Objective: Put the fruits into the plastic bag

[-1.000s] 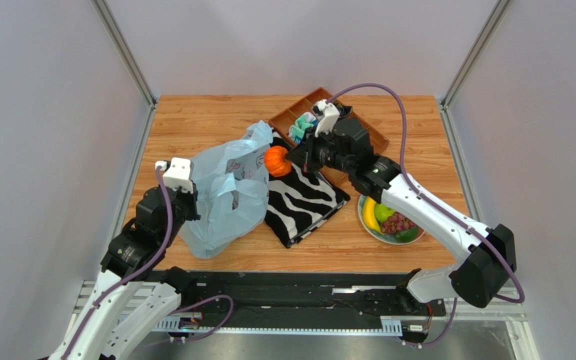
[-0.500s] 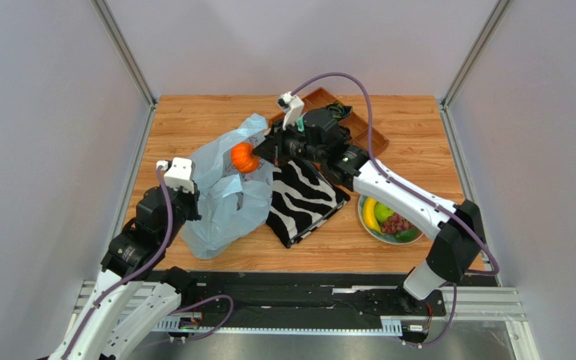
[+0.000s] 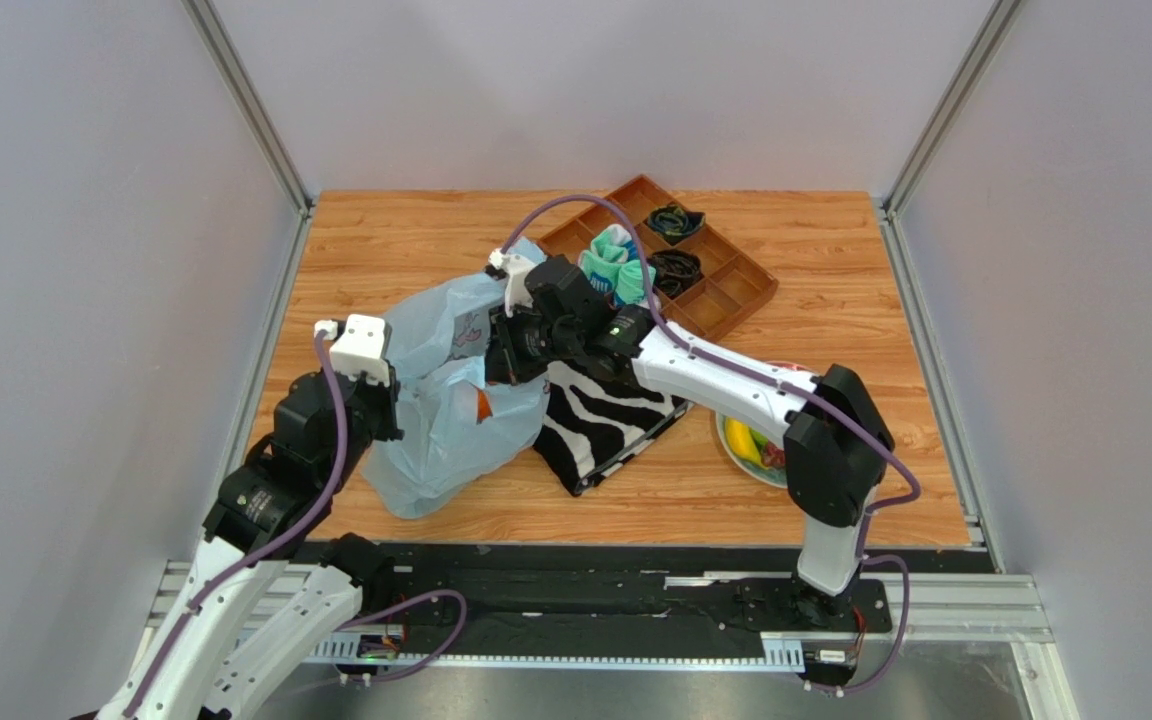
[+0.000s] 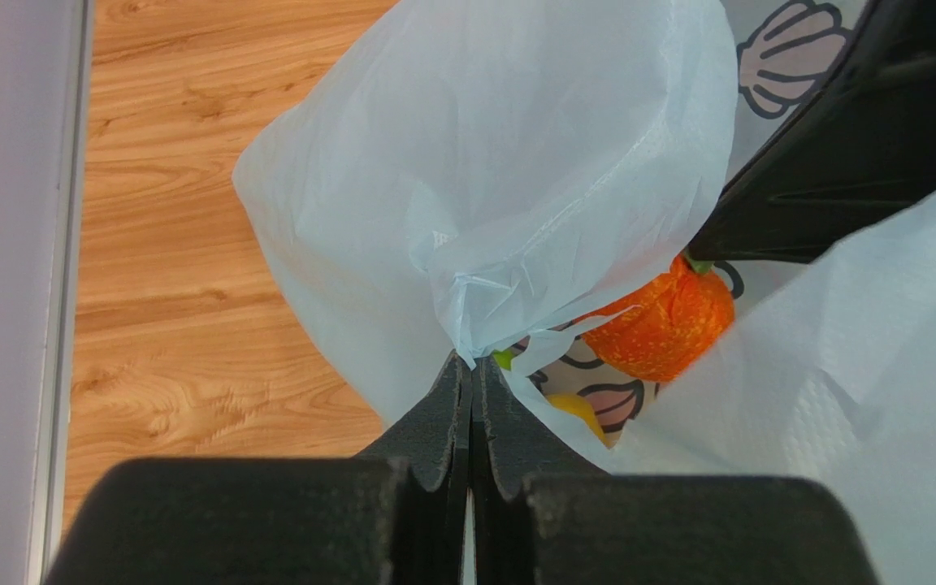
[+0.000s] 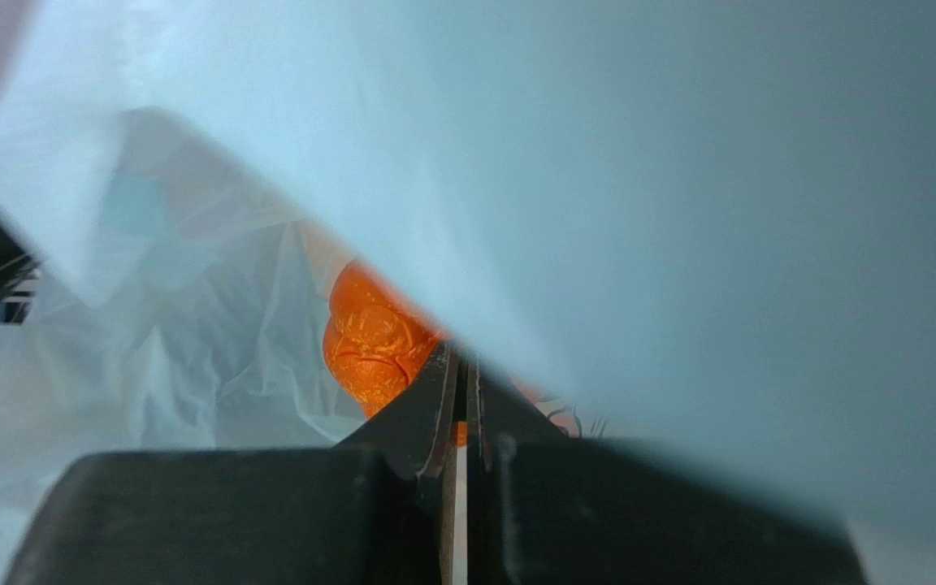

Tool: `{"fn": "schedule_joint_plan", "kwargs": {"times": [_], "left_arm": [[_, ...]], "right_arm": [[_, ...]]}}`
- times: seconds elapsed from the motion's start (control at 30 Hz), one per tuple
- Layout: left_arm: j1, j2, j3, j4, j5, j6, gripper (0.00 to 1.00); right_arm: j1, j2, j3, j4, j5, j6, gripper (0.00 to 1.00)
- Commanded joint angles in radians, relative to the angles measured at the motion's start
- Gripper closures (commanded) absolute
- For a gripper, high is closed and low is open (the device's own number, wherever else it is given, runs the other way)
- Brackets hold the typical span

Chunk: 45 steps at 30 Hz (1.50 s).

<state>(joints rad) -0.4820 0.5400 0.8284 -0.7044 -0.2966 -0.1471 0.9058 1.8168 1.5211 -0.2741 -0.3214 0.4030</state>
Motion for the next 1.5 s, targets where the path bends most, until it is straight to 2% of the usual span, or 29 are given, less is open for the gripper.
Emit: {"fn": "schedule_joint_plan", "kwargs": {"times": [0.0,0.33,0.47,0.5,0.6,0.67,0.97,1.13,1.47], "left_arm": [[-0.001,0.006,0.014,0.033,0.004,0.018,1.00],[-0.001,0.014,0.014,0.033,0.004,0.020,1.00],[-0.001,0.015,0.014,0.031,0.005,0.020,1.00],[-0.001,0.015,0.014,0.029,0.005,0.020,1.00],[-0.001,0.015,0.014,0.031,0.005,0.020,1.00],[-0.001,0.015,0.014,0.029,0.005,0.018,1.00],[-0.001,0.011,0.014,0.028,0.004,0.018,1.00],[-0.001,0.009,0.014,0.025,-0.003,0.018,1.00],[-0.001,0.002,0.014,0.023,-0.006,0.017,1.00]], "right_arm": [[0.031,0.085,0.114,-0.085,0.041,-0.047,1.00],[0.056,0.168,0.183,-0.117,0.042,-0.053,0.98],[0.056,0.171,0.185,-0.123,0.041,-0.058,0.81],[0.056,0.170,0.183,-0.122,0.039,-0.059,0.74],[0.056,0.161,0.177,-0.116,0.042,-0.062,0.65],[0.056,0.154,0.174,-0.112,0.045,-0.063,0.62],[0.056,0.118,0.160,-0.089,0.058,-0.067,0.62],[0.048,0.026,0.129,-0.071,0.048,-0.073,0.63],[-0.045,-0.184,-0.024,-0.071,0.179,-0.069,0.61]]}}
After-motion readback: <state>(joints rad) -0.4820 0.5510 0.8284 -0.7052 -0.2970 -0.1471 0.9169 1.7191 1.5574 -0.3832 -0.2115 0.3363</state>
